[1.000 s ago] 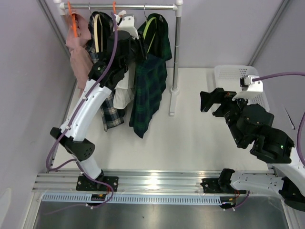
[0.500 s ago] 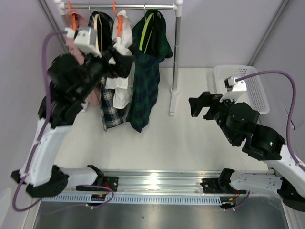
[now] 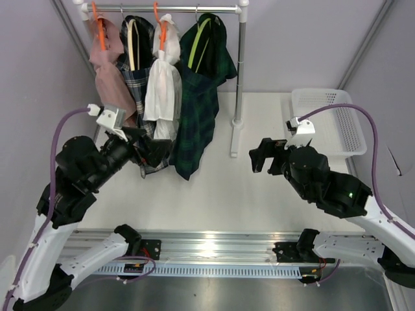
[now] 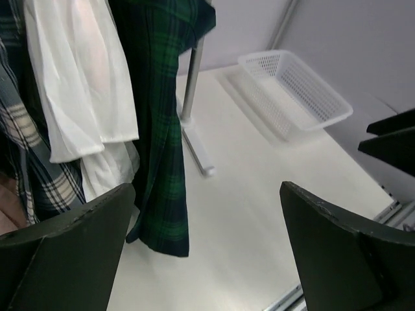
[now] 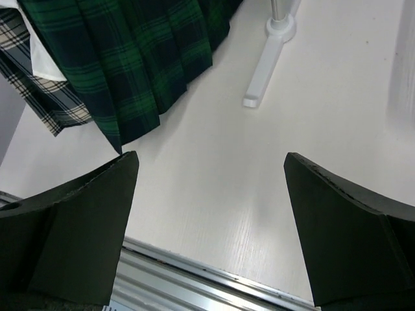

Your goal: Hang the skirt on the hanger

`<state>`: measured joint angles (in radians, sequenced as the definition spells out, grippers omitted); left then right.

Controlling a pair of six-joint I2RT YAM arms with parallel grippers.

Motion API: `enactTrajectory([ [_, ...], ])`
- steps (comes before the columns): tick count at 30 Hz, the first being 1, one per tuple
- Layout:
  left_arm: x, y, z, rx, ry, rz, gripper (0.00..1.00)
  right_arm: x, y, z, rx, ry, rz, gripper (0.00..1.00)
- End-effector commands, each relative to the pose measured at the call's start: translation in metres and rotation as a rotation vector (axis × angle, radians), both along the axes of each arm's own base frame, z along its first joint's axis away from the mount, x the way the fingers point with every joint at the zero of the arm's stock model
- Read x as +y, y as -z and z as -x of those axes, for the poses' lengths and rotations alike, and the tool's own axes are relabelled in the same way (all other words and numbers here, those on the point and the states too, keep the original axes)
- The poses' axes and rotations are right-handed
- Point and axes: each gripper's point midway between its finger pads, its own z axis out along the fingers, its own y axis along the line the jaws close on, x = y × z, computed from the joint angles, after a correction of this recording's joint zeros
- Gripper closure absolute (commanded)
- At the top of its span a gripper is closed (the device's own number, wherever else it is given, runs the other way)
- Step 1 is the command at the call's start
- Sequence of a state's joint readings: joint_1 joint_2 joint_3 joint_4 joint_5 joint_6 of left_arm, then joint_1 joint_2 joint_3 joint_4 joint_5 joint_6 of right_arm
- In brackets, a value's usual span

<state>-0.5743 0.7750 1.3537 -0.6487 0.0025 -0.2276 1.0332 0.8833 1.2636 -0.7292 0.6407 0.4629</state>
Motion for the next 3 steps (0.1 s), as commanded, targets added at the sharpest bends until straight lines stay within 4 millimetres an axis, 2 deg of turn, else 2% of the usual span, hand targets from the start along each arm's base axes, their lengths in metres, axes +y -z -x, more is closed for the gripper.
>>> enactTrajectory([
  [1,-0.0051,0.0095,0.0067,0.012,0.048,-0.013,0.01,-0.0002,-0.0087,-0.0015,-0.012,0.016,-0.048,0.01],
  [3,-0.0071,0.0119,0.0082,0.018,0.064,-0.018,0.01,0.0000,-0.0072,-0.0034,-0.017,0.023,-0.044,0.00],
])
